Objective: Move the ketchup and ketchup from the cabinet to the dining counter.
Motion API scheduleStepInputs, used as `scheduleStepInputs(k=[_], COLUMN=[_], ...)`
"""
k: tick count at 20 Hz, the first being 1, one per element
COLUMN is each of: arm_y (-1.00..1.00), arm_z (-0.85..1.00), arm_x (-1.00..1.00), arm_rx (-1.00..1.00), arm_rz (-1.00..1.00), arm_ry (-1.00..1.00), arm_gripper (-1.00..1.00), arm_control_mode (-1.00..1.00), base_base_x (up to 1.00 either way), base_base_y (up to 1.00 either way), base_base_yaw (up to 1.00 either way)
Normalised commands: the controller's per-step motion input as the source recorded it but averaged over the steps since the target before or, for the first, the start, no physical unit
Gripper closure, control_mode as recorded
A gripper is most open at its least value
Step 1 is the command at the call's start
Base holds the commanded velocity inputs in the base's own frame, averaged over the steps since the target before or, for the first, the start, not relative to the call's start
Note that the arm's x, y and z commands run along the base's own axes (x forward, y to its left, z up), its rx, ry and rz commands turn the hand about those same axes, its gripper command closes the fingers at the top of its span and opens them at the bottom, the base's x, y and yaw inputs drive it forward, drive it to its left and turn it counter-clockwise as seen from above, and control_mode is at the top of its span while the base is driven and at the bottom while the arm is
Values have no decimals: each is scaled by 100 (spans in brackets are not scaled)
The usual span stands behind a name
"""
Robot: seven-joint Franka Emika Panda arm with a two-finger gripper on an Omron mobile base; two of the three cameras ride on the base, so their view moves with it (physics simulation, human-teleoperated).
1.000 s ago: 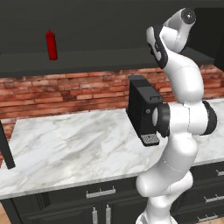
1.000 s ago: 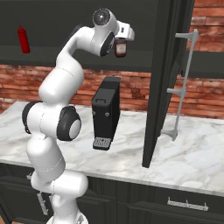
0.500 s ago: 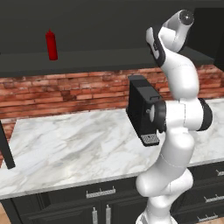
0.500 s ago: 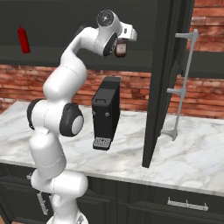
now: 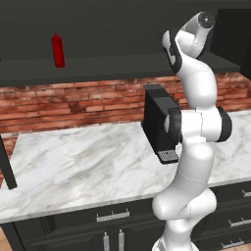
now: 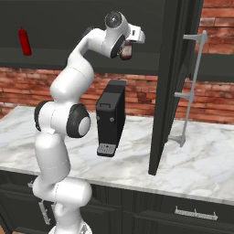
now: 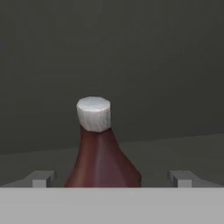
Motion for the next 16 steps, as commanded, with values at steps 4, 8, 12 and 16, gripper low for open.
scheduleStepInputs(k=[4, 8, 12, 16], arm_y=[0, 0, 0, 0], arm_z=[0, 0, -1, -1], arm_x=[24, 19, 21, 19], arm_rx=[0, 0, 0, 0], arm_rz=[0, 0, 0, 0], arm_ry=[0, 0, 1, 2], arm_gripper=[-100, -100, -100, -100], arm_control_mode=[-100, -100, -100, -100], base_base_x=[0, 0, 0, 0], base_base_y=[0, 0, 0, 0], base_base_yaw=[0, 0, 0, 0])
